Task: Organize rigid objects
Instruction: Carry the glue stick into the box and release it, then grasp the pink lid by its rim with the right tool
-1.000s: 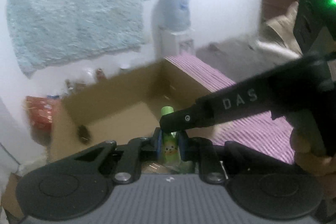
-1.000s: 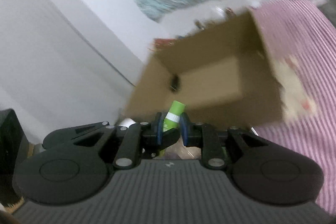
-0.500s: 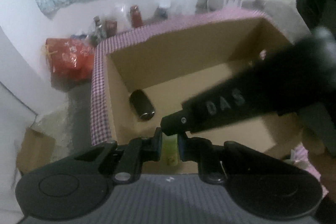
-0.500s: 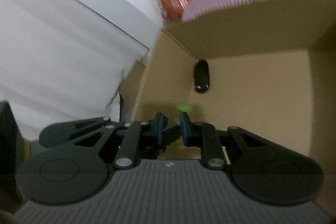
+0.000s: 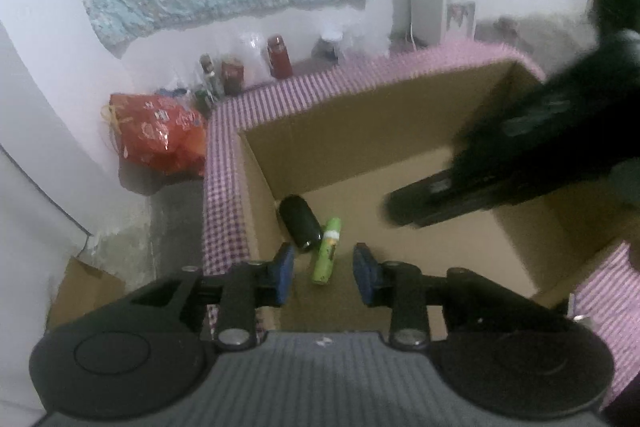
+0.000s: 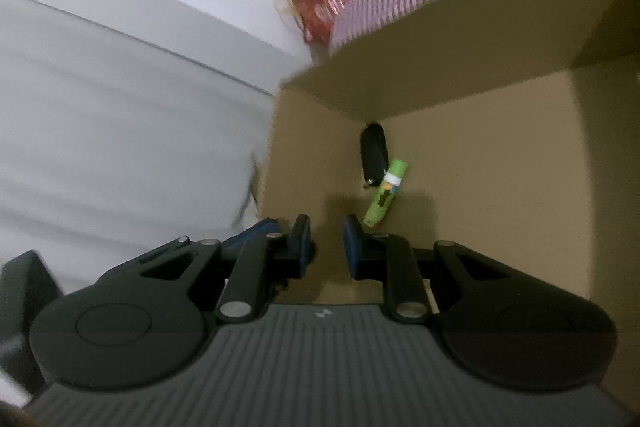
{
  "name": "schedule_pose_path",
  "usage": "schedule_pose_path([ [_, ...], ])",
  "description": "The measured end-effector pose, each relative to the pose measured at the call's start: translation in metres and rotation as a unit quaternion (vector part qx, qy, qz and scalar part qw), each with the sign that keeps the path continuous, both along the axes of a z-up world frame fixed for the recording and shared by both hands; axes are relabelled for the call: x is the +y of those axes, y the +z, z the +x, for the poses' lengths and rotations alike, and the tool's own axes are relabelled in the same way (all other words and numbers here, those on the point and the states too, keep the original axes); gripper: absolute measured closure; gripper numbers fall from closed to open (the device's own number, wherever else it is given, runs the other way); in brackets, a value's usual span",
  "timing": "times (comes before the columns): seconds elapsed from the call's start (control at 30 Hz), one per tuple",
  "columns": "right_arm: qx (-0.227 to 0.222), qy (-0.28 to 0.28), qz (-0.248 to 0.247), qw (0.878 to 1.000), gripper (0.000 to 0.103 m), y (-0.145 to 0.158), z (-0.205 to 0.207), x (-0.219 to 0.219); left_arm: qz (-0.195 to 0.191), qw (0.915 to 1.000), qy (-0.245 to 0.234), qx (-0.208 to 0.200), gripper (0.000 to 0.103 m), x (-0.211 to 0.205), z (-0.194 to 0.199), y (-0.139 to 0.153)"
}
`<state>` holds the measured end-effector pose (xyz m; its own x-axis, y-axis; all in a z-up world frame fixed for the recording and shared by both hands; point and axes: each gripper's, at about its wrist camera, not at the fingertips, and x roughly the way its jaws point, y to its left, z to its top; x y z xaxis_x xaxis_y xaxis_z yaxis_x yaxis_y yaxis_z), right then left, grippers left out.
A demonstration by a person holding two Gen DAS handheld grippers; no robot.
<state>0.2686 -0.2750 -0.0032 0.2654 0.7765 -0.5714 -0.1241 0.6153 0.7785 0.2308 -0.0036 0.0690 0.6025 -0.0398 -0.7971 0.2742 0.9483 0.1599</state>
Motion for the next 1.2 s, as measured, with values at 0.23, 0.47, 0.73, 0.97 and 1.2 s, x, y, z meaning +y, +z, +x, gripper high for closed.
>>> schedule_pose_path([
  [0.23,-0.086,-0.036,0.051,0.994,0.079,0.05,-0.071,-0.083,-0.062,0.9957,-0.002,-0.068,0.053,0.013,-0.059,0.051],
  [0.47,-0.15,-0.049,0.032,0.987,0.071,0.048,-0.166,-0.144,-0.107,0.9912,-0.036,-0.068,0.024,0.009,-0.131,0.041],
  [0.73,-0.11,-0.013,-0.04,0.993,0.068,-0.038,-0.226,-0.098,-0.101,0.9933,-0.038,0.04,0.014,-0.01,-0.17,-0.052],
  [0.97,-0.08,0.019,-0.098,0.992,0.068,-0.085,-0.227,-0.04,-0.091,0.992,-0.04,0.079,0.013,-0.016,-0.176,-0.095],
  [1.2,-0.078,0.029,-0.141,0.986,0.069,-0.096,-0.217,-0.007,-0.059,0.994,-0.054,0.075,0.013,-0.03,-0.179,-0.115],
])
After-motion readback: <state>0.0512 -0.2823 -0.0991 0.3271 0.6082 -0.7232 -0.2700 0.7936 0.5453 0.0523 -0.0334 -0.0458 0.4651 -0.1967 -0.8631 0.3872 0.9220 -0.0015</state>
